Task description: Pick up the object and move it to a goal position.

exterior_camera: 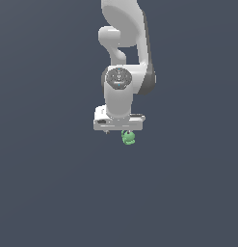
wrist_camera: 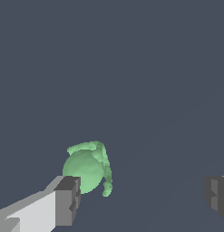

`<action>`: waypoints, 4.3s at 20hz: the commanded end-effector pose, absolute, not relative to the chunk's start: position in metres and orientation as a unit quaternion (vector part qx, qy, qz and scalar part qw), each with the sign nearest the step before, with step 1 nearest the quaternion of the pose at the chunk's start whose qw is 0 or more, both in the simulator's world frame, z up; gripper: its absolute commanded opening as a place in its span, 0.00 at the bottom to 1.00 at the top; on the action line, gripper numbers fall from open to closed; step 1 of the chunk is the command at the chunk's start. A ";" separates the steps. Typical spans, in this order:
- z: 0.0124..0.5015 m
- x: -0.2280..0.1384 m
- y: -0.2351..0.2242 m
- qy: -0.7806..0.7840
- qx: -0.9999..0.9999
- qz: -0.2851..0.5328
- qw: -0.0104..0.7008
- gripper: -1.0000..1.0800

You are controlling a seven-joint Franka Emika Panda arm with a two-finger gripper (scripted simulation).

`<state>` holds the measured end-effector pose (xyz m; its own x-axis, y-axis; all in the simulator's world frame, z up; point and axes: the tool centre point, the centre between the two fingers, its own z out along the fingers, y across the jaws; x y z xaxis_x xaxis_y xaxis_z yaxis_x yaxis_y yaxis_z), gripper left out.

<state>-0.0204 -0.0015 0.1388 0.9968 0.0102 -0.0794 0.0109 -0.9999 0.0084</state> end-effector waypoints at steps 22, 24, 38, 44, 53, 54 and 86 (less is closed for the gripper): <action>0.126 -0.023 -0.003 0.018 1.000 -0.023 -0.002 0.96; 0.121 -0.027 0.006 0.035 0.999 -0.020 -0.001 0.96; 0.091 -0.061 0.053 0.131 0.991 0.000 0.000 0.96; 0.088 -0.061 0.053 0.131 0.991 -0.001 0.000 0.96; 0.050 -0.062 0.054 0.133 0.991 0.000 0.000 0.96; 0.047 -0.062 0.054 0.133 0.991 0.000 0.000 0.96; 0.110 -0.057 -0.016 0.133 0.991 0.000 0.000 0.00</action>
